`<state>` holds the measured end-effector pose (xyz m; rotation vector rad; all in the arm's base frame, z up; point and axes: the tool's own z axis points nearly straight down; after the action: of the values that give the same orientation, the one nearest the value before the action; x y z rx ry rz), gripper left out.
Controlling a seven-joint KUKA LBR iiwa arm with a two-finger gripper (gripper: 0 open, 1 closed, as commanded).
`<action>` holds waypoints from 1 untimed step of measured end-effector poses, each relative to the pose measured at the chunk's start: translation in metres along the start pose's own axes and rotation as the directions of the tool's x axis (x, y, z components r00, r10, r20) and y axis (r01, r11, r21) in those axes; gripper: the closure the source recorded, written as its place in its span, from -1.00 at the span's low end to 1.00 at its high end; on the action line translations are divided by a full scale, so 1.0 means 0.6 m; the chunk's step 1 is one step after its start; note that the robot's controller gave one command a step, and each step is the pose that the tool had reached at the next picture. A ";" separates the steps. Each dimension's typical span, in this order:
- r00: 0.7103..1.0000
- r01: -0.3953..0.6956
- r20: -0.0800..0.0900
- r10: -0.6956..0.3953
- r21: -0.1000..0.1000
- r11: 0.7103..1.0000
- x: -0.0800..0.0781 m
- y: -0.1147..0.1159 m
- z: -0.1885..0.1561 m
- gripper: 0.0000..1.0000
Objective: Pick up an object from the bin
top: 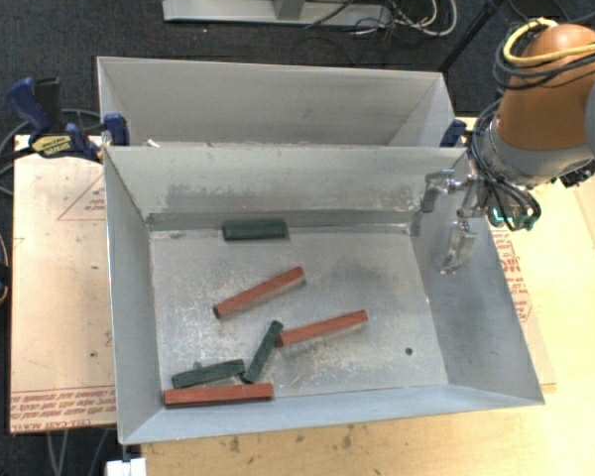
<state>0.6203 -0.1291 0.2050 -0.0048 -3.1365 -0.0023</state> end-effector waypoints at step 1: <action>0.971 0.240 0.003 -0.240 0.001 0.971 0.039 0.166 0.229 -1.00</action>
Offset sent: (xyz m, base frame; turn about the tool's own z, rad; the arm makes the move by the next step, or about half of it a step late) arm -0.0233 0.0974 -0.1350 -0.2399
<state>0.5964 -0.0292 0.0680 0.3740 -3.1170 -0.0027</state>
